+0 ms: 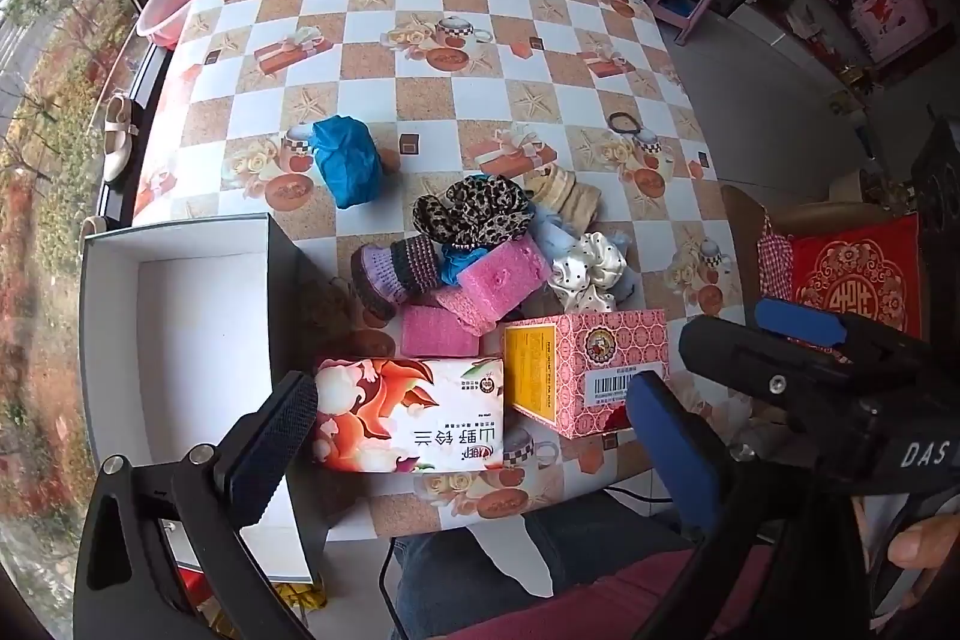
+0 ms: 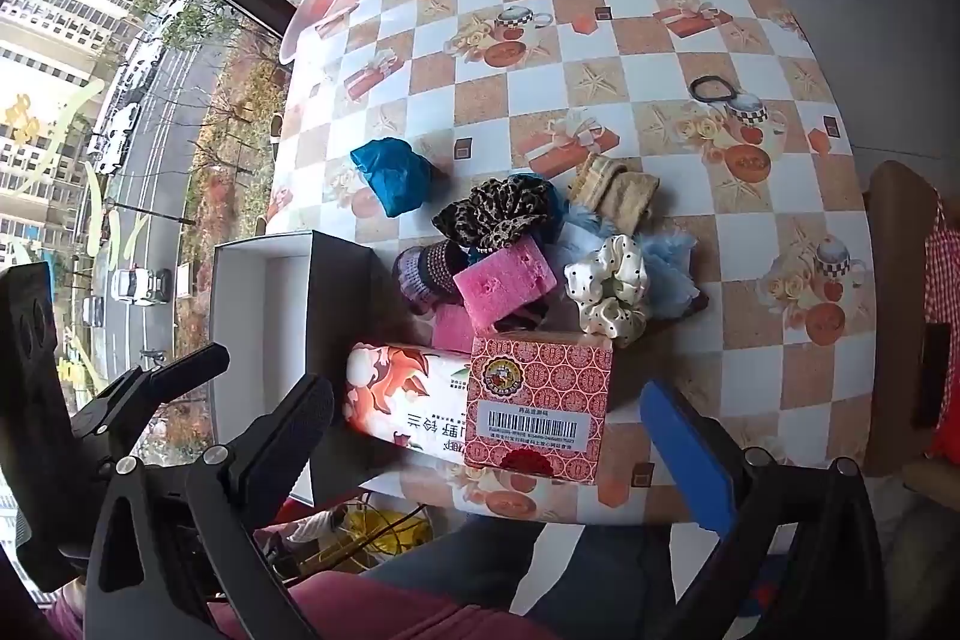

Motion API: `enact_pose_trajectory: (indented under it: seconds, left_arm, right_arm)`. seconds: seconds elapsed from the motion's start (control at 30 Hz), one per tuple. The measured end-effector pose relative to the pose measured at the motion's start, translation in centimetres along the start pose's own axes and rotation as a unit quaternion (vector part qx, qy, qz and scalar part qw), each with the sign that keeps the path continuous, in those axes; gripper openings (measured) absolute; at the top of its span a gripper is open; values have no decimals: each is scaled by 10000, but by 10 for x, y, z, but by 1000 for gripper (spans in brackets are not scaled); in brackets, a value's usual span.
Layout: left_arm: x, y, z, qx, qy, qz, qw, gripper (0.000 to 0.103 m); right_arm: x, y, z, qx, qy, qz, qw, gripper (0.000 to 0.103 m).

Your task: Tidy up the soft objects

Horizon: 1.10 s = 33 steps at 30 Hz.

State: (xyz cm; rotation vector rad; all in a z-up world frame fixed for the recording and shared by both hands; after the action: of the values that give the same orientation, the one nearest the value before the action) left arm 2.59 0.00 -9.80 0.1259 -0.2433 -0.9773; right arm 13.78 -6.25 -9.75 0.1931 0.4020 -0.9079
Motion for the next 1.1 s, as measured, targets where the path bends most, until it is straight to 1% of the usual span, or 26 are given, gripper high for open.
enact_pose_trajectory:
  seconds: [0.2,0.27,0.4,0.53,0.77,0.87,0.97,1.03,1.1]
  left_arm:
    - [5,-3,0,-46,-163,-19,9999,103]
    - [7,-3,1,-30,48,-130,9999,103]
    - [3,0,2,20,207,-189,9996,103]
    - [-3,-2,1,0,190,-53,9998,103]
    - [-7,-2,-1,80,348,-48,9994,103]
    - [-7,-5,-2,-66,331,-27,9994,103]
    - [-7,-4,-2,-23,353,-40,9994,103]
    - [-8,-6,-2,-79,401,-34,9992,103]
    - [-10,-3,-2,11,359,-2,9994,103]
  right_arm:
    - [0,0,2,20,0,23,10000,103]
    - [0,-1,2,12,-11,15,10000,103]
    - [2,-2,2,1,-23,-14,10000,103]
    - [4,-2,3,30,-23,-22,10000,103]
    - [5,-3,2,24,-33,-27,10000,103]
    - [6,-4,1,-12,-56,-21,10000,103]
    - [6,-5,-1,-48,-76,-30,10000,103]
    - [8,-4,1,-23,-78,-41,10000,103]
    - [9,-3,1,15,-91,-83,9999,103]
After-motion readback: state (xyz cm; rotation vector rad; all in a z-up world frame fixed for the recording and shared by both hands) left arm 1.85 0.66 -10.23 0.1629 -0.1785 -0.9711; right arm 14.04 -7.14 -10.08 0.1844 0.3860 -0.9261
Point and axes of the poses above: each gripper's, at about its wrist camera, not at the fingertips, and z roughly against the way its jaws point, x to its right, y to its top, the point moved 10 cm from there along -z, roughly the way its jaws point, and after that the axes turned 15 degrees about -z, right-handed, at the moved point
